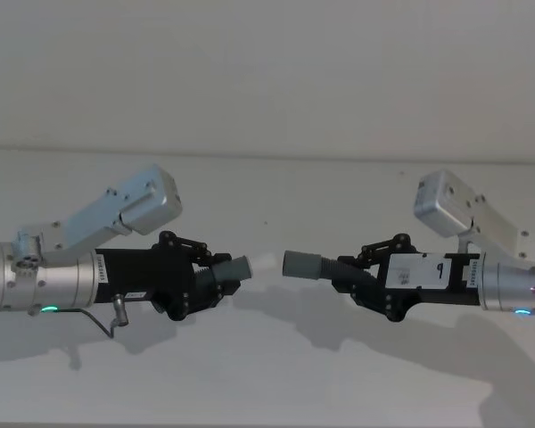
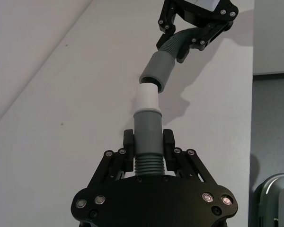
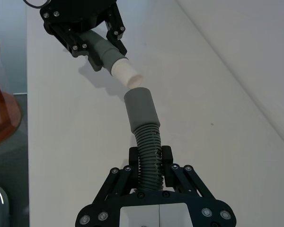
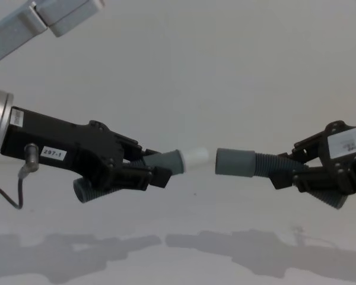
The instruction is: Use both hands to pick up one end of the pipe from the table, align the ends, and insert them.
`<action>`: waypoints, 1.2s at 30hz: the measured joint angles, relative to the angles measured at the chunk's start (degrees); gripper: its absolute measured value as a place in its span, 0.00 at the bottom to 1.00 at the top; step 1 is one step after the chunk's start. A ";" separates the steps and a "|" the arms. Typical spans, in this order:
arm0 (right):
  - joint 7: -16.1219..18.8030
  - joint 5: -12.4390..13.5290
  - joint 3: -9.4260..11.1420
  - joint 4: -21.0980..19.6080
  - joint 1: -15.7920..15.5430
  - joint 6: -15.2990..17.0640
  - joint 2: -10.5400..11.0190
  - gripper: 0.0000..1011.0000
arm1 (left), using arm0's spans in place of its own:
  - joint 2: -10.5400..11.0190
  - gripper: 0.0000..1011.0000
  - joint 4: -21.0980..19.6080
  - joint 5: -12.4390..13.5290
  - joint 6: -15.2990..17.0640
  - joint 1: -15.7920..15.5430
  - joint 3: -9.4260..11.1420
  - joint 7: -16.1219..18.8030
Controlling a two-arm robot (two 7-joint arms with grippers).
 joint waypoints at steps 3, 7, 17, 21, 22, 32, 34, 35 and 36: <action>-0.10 0.14 -0.13 0.00 0.12 0.09 0.00 0.28 | -0.01 0.34 0.08 -0.19 0.01 -0.09 0.19 -0.01; -0.13 0.40 -0.27 -0.14 0.20 0.19 0.10 0.28 | -0.16 0.34 0.34 -0.48 0.09 -0.30 0.45 -0.01; -0.14 1.28 -0.50 -1.13 0.14 0.76 0.75 0.28 | -0.55 0.34 0.94 -1.00 0.20 -0.81 1.08 0.02; -0.10 1.67 -0.53 -1.53 0.02 0.91 1.08 0.28 | -0.72 0.34 1.24 -1.18 0.20 -1.09 1.40 -0.10; -0.07 1.84 -0.54 -1.67 -0.01 0.97 1.21 0.28 | -0.79 0.34 1.35 -1.25 0.20 -1.21 1.53 -0.20; 0.03 2.61 -0.74 -2.26 -0.01 1.24 1.60 0.28 | -0.99 0.34 1.83 -1.67 -0.32 -1.91 2.63 -1.29; 0.01 2.73 -0.80 -2.28 0.05 1.30 1.63 0.28 | -0.97 0.34 1.86 -1.78 -0.55 -2.05 2.86 -1.60; 0.00 2.78 -0.83 -2.29 0.07 1.33 1.63 0.28 | -0.96 0.34 1.86 -1.82 -0.61 -2.09 2.94 -1.76; -0.05 2.82 -0.91 -2.28 0.14 1.38 1.63 0.28 | -0.93 0.34 1.86 -1.87 -0.69 -2.16 3.04 -1.88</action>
